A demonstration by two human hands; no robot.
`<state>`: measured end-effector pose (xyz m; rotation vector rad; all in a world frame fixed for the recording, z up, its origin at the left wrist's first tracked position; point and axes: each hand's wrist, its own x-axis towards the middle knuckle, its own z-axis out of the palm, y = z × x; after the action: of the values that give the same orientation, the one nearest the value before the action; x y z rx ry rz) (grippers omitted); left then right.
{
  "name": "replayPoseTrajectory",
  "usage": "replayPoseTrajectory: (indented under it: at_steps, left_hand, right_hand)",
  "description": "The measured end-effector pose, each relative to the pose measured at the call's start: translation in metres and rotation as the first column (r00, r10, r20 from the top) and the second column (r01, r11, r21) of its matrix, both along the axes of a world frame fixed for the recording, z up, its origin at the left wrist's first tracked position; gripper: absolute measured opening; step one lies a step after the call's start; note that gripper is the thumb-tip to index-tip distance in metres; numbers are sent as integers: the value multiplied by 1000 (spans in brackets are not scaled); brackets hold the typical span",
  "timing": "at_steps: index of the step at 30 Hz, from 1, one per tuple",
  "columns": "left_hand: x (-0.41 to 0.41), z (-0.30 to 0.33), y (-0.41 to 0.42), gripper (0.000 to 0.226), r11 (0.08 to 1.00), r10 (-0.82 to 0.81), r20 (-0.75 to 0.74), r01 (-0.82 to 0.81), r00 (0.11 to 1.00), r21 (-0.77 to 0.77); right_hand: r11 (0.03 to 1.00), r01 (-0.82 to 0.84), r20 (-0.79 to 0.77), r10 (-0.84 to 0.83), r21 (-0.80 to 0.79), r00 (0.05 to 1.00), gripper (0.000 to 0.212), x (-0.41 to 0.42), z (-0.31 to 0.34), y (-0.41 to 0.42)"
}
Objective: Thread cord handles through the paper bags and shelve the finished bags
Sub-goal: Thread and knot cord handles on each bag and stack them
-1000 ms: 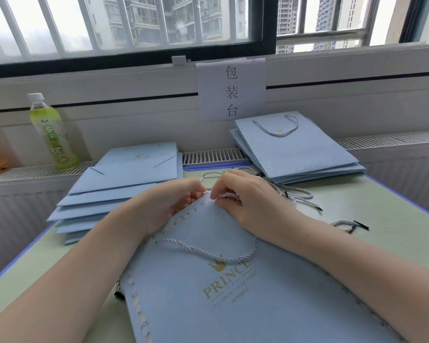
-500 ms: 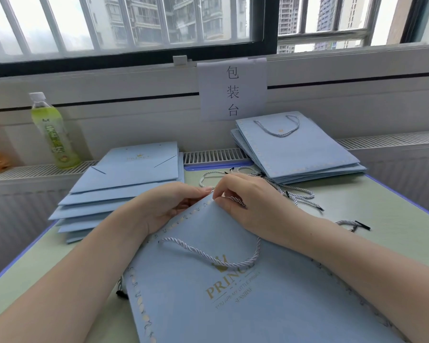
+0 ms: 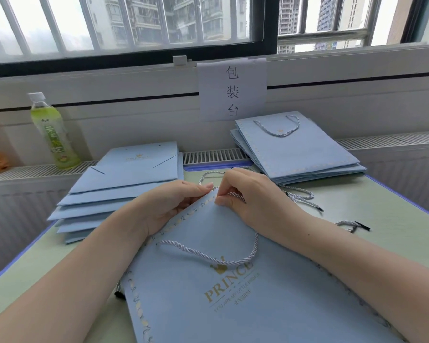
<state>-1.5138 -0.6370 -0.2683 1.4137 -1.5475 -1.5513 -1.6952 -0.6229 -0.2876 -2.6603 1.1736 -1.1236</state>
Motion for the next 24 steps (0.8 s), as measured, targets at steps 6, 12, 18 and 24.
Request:
replayPoseTrajectory:
  at_steps: [6, 12, 18, 24]
  left_hand:
    - [-1, -2, 0, 40, 999, -1, -28, 0, 1000, -52]
    - [-6, -4, -3, 45, 902, 116, 333, 41, 936, -431]
    - [-11, 4, 1, 44, 828, 113, 406, 140, 907, -542]
    - [-8, 15, 5, 34, 602, 438, 350, 19, 828, -798]
  right_hand:
    - [993, -43, 104, 31, 114, 994, 6, -2, 2, 3]
    - [886, -224, 562, -48, 406, 826, 6, -5, 17, 4]
    - [926, -120, 848, -268, 357, 457, 13, -15, 27, -1]
    - [897, -8, 619, -299, 442, 726, 27, -19, 35, -1]
